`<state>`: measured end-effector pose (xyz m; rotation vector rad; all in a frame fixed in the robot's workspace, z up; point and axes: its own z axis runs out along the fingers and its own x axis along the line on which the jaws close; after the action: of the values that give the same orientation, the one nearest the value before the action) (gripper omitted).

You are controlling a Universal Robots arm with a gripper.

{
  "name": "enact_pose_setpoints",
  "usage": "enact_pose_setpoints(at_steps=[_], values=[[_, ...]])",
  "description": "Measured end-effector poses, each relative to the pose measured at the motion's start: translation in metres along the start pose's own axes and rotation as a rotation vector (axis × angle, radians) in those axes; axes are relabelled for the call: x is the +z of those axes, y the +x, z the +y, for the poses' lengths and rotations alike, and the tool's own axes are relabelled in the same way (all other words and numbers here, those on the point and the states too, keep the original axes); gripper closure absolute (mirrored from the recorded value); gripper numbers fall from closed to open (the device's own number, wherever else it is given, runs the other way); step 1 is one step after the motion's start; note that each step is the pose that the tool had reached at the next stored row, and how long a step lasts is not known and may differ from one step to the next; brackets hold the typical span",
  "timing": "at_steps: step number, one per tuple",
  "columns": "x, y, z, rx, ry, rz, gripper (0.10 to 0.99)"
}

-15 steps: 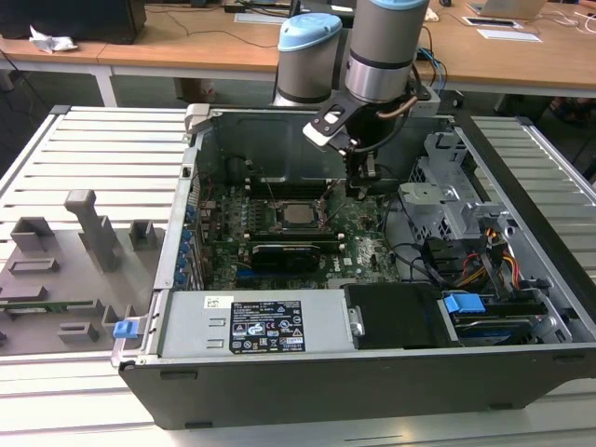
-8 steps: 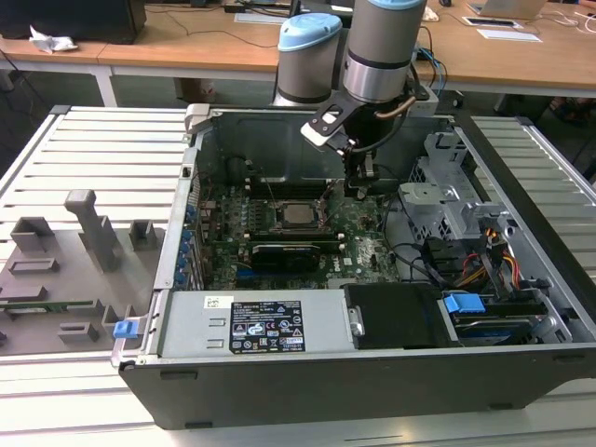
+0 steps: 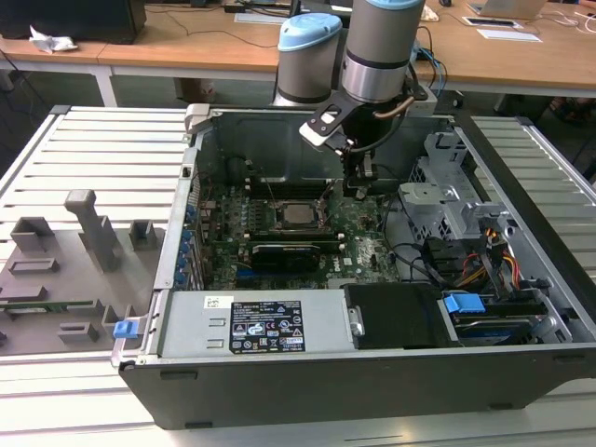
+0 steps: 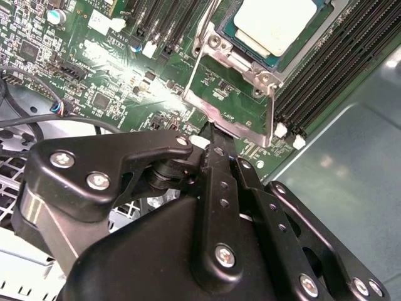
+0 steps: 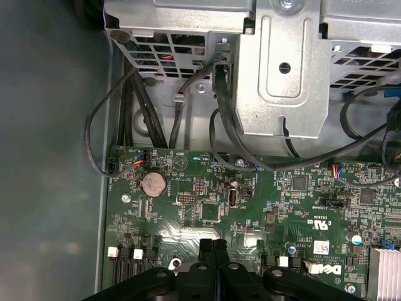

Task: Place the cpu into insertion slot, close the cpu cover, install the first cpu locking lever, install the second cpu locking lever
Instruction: 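Close the cpu cover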

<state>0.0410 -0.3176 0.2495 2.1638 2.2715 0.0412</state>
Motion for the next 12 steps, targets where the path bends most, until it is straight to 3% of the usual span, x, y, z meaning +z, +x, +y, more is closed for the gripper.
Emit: enact_pose_setpoints(at_steps=[12], values=[[-0.0001,0.0001,-0.0024,0.0,0.0,0.0,0.98]])
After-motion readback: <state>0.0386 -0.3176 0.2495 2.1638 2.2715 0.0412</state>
